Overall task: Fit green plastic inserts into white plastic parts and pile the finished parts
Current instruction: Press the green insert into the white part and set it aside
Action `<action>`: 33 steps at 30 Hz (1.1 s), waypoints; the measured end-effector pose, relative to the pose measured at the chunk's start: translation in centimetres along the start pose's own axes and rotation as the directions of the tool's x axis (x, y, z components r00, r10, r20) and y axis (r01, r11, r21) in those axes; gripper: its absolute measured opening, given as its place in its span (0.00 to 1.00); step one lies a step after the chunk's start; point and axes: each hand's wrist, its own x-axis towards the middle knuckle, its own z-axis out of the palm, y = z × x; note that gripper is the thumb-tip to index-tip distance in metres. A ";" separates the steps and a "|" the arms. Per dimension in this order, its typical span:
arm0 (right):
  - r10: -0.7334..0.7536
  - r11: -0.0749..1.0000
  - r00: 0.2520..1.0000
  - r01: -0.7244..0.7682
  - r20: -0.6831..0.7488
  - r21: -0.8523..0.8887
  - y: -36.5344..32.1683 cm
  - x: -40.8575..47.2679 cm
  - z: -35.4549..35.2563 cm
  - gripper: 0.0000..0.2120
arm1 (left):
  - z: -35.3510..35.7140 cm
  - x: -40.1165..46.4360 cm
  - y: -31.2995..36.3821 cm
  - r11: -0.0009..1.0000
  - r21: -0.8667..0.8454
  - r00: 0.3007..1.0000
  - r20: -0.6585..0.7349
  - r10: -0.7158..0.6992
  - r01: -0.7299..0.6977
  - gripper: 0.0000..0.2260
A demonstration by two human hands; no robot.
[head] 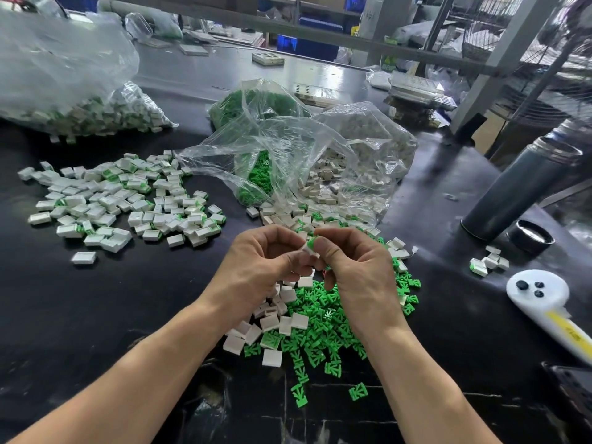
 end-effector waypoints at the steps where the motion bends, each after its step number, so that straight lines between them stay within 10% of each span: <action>1: -0.007 1.000 1.000 0.007 -0.002 -0.018 0.0 0.0 0.0 0.04 | 0.0 0.0 0.0 1.000 0.006 1.000 -0.004 0.002 -0.002 0.11; 20: -0.052 0.967 0.992 0.078 0.113 -0.241 -0.5 -0.4 -0.6 0.08 | -0.5 -0.1 -0.6 0.947 0.284 0.986 -0.035 0.166 -0.149 0.07; 33: -0.075 0.990 0.996 0.080 0.053 -0.113 0.0 -0.6 0.1 0.07 | -0.4 0.1 -0.4 0.992 0.098 0.991 -0.096 0.095 -0.086 0.05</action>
